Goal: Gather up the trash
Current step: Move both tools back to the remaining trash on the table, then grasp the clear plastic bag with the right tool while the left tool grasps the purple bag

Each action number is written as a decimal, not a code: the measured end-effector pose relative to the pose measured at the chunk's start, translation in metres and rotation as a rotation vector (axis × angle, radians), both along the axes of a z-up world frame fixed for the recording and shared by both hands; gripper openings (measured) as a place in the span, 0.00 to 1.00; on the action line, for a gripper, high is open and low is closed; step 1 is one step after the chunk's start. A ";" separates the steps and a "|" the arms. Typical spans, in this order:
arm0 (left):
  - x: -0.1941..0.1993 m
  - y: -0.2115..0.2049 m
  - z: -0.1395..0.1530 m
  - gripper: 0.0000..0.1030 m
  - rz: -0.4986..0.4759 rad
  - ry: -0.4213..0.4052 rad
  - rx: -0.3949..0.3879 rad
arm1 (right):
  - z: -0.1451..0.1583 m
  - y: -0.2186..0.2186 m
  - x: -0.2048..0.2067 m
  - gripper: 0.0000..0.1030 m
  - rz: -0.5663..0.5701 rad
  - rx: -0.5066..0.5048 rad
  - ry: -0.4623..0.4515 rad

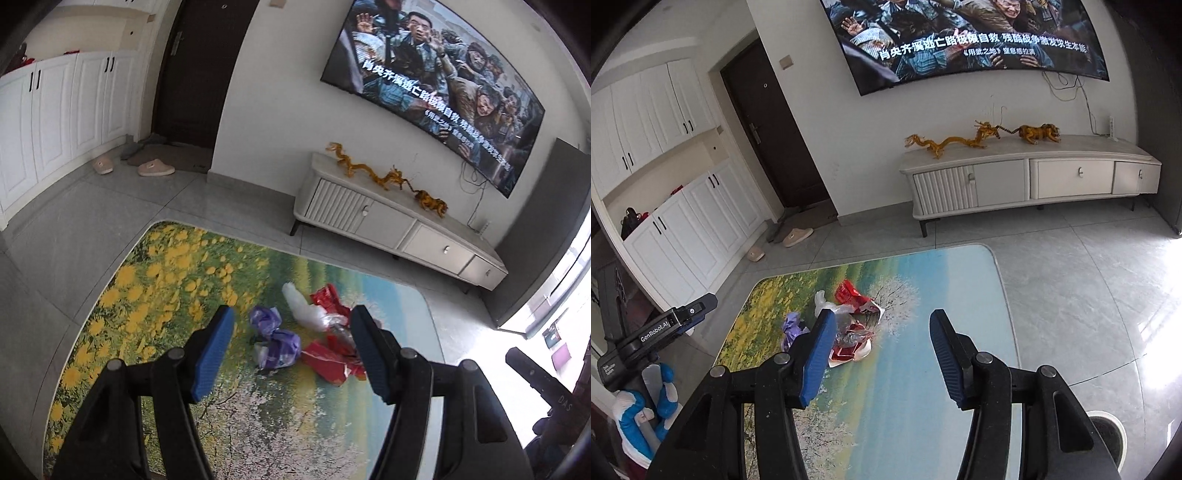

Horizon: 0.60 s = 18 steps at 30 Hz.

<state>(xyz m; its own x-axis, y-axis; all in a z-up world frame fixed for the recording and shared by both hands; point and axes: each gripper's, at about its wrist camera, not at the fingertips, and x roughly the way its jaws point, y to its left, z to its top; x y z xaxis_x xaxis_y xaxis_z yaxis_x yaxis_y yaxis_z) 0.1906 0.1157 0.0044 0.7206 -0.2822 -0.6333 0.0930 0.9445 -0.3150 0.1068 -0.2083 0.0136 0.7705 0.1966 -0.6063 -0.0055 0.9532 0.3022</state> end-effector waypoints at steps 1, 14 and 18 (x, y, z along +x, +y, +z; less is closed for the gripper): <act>0.005 0.001 -0.009 0.62 0.007 0.021 -0.004 | -0.008 0.004 0.007 0.49 0.014 0.011 0.012; 0.065 -0.019 -0.087 0.62 0.043 0.162 0.036 | -0.089 0.070 0.096 0.49 0.208 0.005 0.125; 0.078 -0.020 -0.104 0.62 0.049 0.197 0.034 | -0.105 0.085 0.109 0.49 0.245 -0.020 0.148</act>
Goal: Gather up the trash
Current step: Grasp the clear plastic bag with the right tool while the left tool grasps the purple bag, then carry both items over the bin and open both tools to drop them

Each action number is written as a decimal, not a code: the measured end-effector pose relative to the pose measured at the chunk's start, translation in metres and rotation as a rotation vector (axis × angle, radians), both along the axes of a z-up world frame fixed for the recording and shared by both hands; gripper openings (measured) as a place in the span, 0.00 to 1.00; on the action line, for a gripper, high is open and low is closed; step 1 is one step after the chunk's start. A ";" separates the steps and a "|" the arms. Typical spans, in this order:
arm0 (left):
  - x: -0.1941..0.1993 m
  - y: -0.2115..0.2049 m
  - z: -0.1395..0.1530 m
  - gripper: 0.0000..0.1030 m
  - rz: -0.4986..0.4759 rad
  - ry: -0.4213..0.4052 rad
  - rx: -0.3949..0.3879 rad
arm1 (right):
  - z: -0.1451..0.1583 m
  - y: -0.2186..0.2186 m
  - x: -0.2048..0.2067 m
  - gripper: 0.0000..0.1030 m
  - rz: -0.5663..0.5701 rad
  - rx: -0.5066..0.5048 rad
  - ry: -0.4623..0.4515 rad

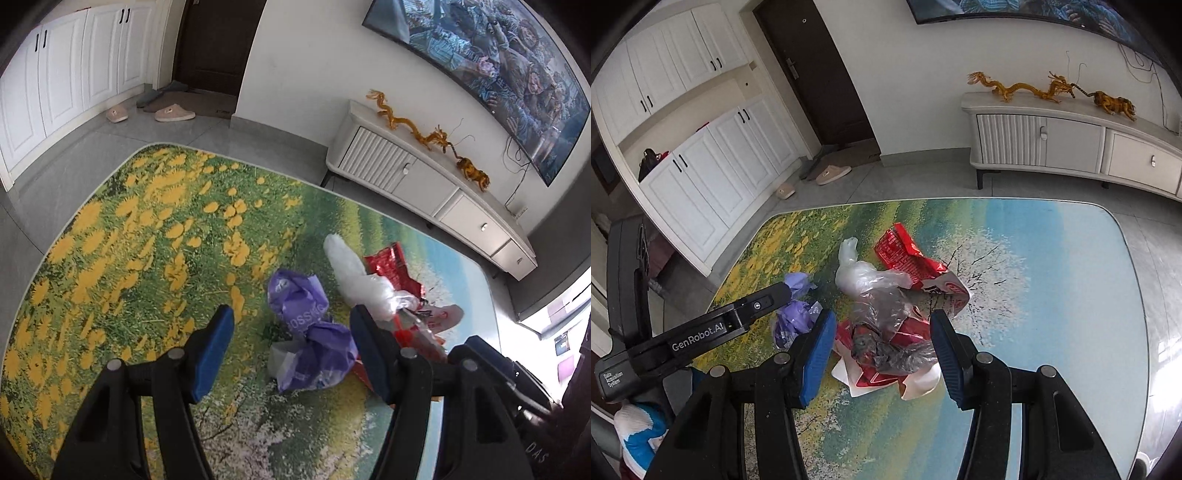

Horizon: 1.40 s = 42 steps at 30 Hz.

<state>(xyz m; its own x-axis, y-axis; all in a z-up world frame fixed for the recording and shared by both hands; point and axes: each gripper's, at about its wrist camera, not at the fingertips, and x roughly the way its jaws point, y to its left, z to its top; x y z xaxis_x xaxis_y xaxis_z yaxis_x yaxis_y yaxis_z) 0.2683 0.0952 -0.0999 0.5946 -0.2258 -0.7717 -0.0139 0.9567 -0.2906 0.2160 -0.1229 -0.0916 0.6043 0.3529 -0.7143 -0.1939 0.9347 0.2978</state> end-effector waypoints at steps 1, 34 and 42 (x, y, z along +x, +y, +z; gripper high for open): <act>0.002 -0.001 -0.003 0.62 -0.002 0.006 0.002 | -0.005 0.003 0.004 0.49 0.010 -0.006 0.006; -0.083 -0.007 0.061 0.19 -0.068 -0.148 -0.132 | 0.057 -0.064 -0.122 0.13 -0.114 0.137 -0.142; -0.123 -0.049 0.087 0.19 -0.178 -0.188 -0.164 | 0.069 -0.104 -0.179 0.13 -0.252 0.138 -0.176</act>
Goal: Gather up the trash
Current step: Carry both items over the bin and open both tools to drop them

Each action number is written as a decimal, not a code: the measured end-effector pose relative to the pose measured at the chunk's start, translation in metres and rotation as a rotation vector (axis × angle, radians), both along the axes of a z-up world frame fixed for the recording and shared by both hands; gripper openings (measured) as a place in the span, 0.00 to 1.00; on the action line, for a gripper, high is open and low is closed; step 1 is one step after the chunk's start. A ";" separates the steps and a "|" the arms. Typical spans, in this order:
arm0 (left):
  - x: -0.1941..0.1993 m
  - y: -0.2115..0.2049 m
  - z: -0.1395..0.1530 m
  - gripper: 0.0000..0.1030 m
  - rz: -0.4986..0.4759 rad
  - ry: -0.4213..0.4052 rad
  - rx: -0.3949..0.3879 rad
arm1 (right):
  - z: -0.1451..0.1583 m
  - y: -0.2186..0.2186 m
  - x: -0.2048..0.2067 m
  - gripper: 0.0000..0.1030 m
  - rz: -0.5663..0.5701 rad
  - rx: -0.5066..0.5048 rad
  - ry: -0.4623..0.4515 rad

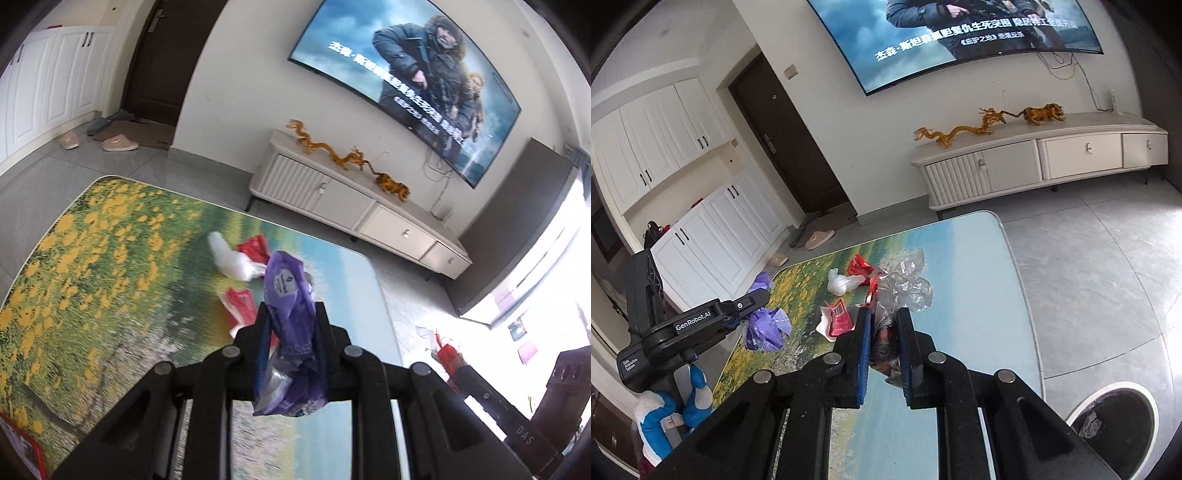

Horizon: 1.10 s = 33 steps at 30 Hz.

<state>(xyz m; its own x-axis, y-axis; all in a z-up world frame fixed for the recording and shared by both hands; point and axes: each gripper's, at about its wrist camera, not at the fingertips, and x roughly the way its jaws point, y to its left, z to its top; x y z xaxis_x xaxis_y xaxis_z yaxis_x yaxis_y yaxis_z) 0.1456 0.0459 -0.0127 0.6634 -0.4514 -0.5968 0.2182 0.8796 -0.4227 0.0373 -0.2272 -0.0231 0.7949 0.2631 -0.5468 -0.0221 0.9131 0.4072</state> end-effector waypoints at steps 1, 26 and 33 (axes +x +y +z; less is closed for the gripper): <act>-0.005 -0.007 0.003 0.19 -0.018 -0.007 0.000 | 0.001 -0.006 -0.007 0.13 -0.021 0.002 -0.002; -0.086 -0.227 -0.028 0.19 -0.480 0.049 0.142 | -0.089 -0.171 -0.133 0.13 -0.509 0.134 0.228; -0.103 -0.297 -0.061 0.19 -0.588 0.091 0.233 | -0.123 -0.201 -0.145 0.13 -0.558 0.204 0.282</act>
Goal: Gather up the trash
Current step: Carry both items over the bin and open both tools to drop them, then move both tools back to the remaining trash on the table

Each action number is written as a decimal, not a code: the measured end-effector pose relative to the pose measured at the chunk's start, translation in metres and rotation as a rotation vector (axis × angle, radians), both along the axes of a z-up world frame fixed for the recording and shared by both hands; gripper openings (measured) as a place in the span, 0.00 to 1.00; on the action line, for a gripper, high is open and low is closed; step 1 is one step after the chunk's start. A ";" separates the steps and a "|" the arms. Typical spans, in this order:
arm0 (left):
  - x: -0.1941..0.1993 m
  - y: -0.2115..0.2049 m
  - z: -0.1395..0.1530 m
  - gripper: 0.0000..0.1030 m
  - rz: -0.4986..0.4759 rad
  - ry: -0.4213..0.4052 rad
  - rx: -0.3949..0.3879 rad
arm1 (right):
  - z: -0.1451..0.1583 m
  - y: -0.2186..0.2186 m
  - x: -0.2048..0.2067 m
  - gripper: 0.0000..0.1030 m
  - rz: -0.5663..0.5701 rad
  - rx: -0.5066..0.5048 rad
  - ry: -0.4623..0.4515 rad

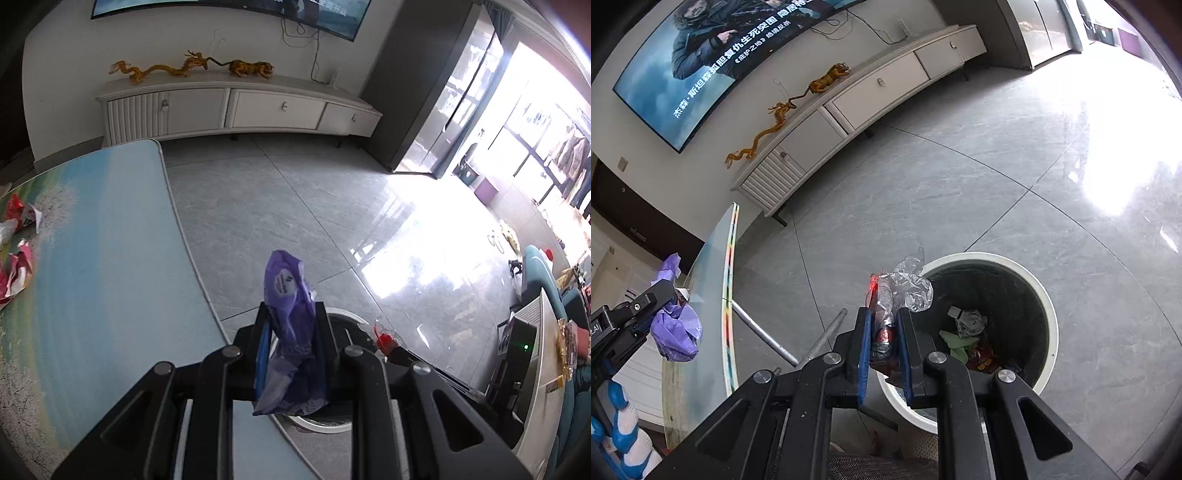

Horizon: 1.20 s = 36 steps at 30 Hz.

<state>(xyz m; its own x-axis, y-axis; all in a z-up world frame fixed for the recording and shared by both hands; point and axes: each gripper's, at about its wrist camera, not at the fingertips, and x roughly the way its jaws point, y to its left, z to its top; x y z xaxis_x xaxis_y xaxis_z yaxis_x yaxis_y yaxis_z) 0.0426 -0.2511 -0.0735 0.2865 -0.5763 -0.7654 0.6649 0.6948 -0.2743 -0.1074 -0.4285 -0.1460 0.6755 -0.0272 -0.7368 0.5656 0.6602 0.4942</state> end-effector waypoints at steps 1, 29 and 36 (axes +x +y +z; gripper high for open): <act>-0.003 -0.009 -0.004 0.19 -0.015 0.004 0.011 | -0.005 -0.003 -0.004 0.13 -0.007 0.009 0.004; -0.026 -0.106 -0.061 0.42 -0.200 0.131 0.111 | -0.051 -0.053 -0.039 0.36 -0.132 0.109 0.052; -0.024 -0.092 -0.046 0.42 -0.164 0.082 0.097 | -0.038 -0.052 -0.043 0.36 -0.142 0.088 0.035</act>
<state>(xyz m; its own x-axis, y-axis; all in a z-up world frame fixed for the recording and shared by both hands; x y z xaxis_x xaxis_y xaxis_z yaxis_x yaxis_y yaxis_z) 0.0185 -0.3427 -0.1193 0.1294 -0.5325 -0.8365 0.7499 0.6045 -0.2688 -0.1506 -0.4808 -0.1835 0.6435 -0.0546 -0.7635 0.6679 0.5273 0.5252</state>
